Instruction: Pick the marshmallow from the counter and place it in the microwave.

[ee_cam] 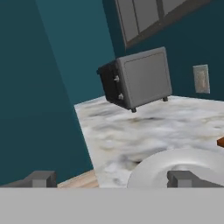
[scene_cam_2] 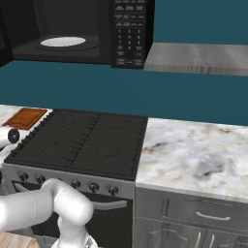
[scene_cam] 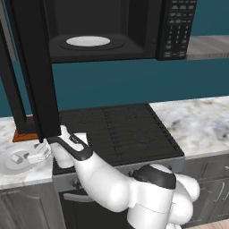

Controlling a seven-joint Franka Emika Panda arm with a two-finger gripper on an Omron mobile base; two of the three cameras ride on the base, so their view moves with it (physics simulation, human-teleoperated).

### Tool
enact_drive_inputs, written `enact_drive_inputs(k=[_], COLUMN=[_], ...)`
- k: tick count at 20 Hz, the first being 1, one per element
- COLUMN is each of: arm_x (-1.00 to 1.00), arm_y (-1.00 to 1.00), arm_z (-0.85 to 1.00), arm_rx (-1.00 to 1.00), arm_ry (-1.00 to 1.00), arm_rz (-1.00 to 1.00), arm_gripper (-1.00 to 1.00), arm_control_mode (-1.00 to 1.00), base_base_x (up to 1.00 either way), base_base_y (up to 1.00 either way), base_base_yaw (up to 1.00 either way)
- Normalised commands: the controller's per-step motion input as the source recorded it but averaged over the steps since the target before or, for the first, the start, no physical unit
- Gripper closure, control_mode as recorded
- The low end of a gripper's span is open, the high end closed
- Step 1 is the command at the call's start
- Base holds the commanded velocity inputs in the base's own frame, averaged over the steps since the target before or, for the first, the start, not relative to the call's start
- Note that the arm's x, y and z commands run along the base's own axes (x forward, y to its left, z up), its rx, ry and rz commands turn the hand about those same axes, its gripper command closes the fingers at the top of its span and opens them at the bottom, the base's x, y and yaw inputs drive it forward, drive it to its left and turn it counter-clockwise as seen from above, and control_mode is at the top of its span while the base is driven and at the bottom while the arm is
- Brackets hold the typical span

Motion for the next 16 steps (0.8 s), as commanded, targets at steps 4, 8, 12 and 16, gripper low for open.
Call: enact_drive_inputs(k=[4, 8, 12, 16], arm_x=[0.09, 0.06, 0.06, 0.06], arm_y=[0.11, 0.0, 0.11, 0.17], arm_z=[-0.23, -0.17, -0.31, -0.36], arm_rx=[-0.16, -0.17, -0.18, -0.19], arm_ry=[0.07, 0.05, 0.01, 0.0], arm_rz=[0.0, -0.01, -0.01, -0.01], arm_gripper=[-1.0, -1.0, -1.0, -1.0], arm_control_mode=[-1.0, -1.0, -1.0, -1.0], base_base_x=[0.0, 0.0, 0.0, 0.0], base_base_y=[0.0, 0.0, 0.0, 0.0], base_base_yaw=[0.0, 0.0, 0.0, 0.0])
